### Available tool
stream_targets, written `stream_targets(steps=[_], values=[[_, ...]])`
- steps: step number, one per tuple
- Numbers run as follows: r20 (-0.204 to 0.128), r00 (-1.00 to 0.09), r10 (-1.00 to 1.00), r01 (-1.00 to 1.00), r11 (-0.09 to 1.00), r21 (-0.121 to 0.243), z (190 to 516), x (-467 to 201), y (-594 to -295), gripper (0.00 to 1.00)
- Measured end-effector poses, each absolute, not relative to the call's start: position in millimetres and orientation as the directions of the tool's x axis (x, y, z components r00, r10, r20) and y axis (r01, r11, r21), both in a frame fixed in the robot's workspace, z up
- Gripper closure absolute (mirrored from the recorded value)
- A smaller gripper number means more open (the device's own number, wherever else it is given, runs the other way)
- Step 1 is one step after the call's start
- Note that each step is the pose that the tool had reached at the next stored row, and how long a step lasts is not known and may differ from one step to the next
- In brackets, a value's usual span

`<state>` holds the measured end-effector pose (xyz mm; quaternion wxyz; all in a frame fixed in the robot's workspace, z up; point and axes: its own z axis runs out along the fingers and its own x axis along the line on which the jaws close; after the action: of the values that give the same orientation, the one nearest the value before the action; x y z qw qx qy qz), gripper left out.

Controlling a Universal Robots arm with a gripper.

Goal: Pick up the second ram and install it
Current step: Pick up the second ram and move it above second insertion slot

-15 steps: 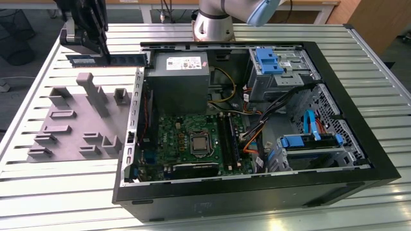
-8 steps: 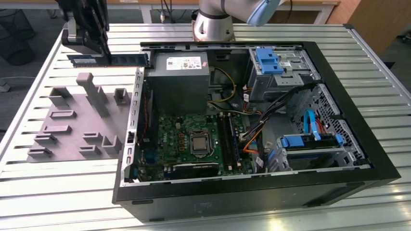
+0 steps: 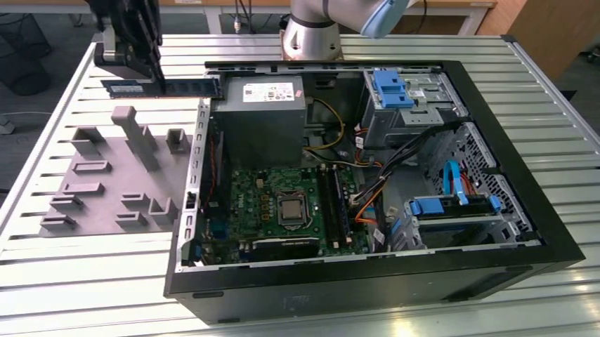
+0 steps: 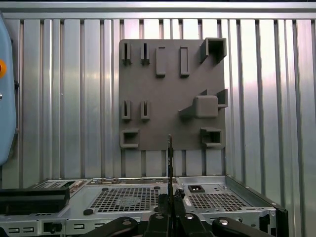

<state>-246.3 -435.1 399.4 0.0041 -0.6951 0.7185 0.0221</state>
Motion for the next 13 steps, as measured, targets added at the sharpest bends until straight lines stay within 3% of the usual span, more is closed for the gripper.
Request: stream_targets(steps=[13], values=[[-0.037, -0.034, -0.999, -0.999, 0.033, 0.026, 399.4, -242.7, -435.1, 0.86]])
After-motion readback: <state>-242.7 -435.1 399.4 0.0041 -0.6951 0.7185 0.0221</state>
